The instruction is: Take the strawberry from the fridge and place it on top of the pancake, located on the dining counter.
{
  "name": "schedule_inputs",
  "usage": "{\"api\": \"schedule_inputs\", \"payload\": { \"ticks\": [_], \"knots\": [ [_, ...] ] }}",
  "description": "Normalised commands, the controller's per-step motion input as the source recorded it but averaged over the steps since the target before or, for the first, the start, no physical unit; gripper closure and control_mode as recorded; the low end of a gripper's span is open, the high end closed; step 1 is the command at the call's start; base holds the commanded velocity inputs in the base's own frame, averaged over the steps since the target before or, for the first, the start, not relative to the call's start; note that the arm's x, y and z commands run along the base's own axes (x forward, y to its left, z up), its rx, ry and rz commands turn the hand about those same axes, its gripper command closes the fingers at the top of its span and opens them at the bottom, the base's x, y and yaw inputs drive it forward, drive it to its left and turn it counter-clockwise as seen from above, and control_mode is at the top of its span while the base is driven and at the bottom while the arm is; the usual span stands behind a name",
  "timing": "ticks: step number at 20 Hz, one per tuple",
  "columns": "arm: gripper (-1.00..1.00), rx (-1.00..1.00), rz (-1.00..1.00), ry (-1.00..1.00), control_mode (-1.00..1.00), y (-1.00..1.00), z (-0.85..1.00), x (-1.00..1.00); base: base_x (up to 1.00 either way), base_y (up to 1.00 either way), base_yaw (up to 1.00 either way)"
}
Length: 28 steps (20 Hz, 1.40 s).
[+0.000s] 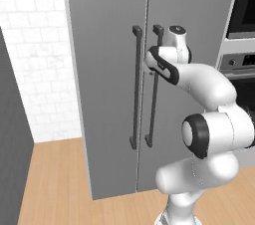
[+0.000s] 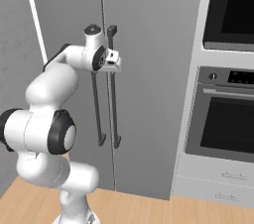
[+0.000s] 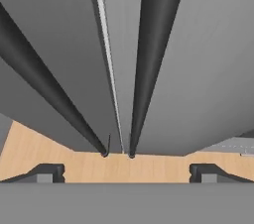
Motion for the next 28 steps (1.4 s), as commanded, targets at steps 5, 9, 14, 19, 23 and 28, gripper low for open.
{"api": "schedule_inputs", "payload": {
  "ticks": [5,9,14,19,23,28],
  "knots": [
    [-1.00,0.00,-0.03,-0.01,-1.00,0.01,-0.25,0.47,0.00,0.00,0.00],
    [-1.00,-0.02,-0.02,-0.11,-1.00,-0.12,-0.28,0.29,0.00,0.00,0.00],
    [-1.00,-0.03,0.00,-0.16,-1.00,-0.02,-0.24,0.43,0.00,0.00,0.00],
    [-1.00,0.00,0.00,-0.07,-1.00,0.00,-0.11,0.56,0.00,0.00,0.00],
    [-1.00,0.00,0.00,-0.06,-1.00,0.00,-0.11,0.29,0.00,0.00,0.00],
    [-1.00,0.00,0.00,-0.08,-1.00,0.00,-0.23,0.43,0.00,0.00,0.00]
  ]
}}
